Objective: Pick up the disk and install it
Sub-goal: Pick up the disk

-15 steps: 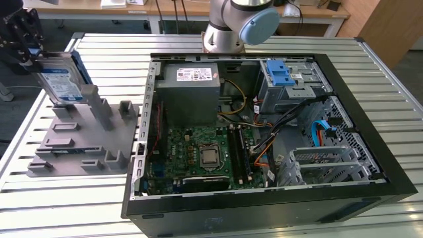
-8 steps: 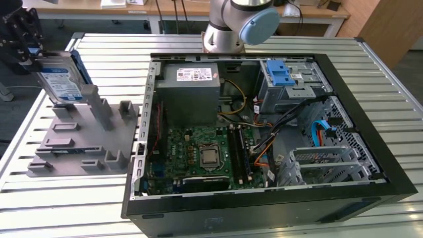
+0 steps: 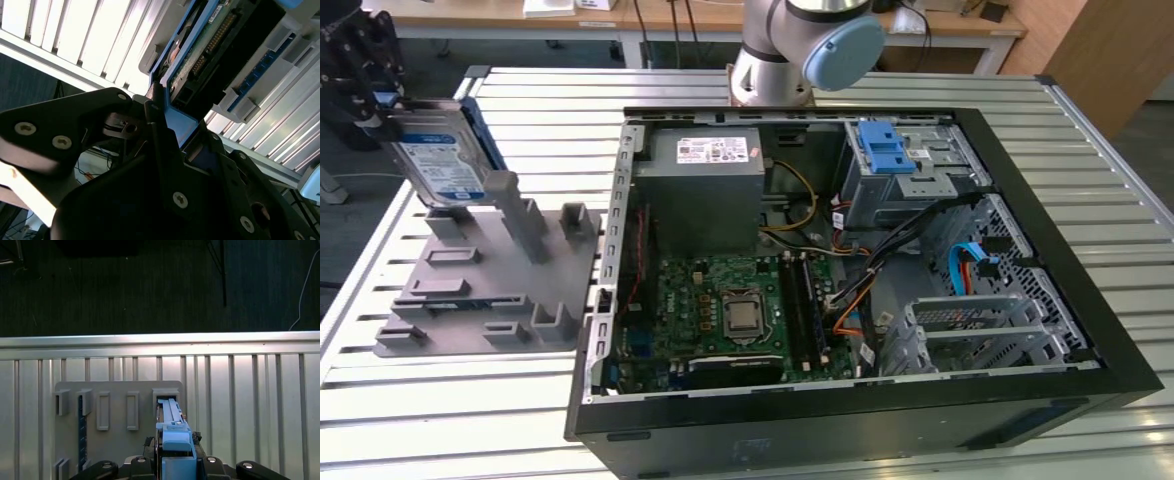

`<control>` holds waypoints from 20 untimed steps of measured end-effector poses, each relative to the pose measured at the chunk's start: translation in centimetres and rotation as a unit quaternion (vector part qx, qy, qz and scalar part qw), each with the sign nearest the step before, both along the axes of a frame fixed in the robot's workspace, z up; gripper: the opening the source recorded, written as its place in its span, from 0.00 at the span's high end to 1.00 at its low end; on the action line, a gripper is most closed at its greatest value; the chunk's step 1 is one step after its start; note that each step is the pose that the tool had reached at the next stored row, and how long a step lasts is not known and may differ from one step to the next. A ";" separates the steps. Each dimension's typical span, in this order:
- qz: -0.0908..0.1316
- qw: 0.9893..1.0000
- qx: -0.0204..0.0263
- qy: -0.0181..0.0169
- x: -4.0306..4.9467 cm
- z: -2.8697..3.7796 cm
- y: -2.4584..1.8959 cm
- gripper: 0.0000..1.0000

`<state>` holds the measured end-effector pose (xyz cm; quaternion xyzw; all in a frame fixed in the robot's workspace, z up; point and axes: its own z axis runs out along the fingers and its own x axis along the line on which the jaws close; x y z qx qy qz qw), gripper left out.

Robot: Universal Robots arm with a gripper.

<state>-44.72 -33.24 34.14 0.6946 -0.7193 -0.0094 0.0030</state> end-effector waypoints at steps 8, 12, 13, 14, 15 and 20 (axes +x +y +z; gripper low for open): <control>0.000 1.000 0.000 0.000 0.00 0.65 0.00 0.64; 0.000 1.000 0.000 0.000 0.00 1.21 0.00 0.64; 0.000 1.000 0.000 0.000 0.00 1.39 0.00 0.64; 0.000 1.000 0.000 0.000 0.00 1.51 0.00 0.64; 0.000 1.000 0.000 0.000 0.00 1.65 0.00 0.64; 0.000 1.000 0.000 0.000 0.00 2.30 0.00 0.64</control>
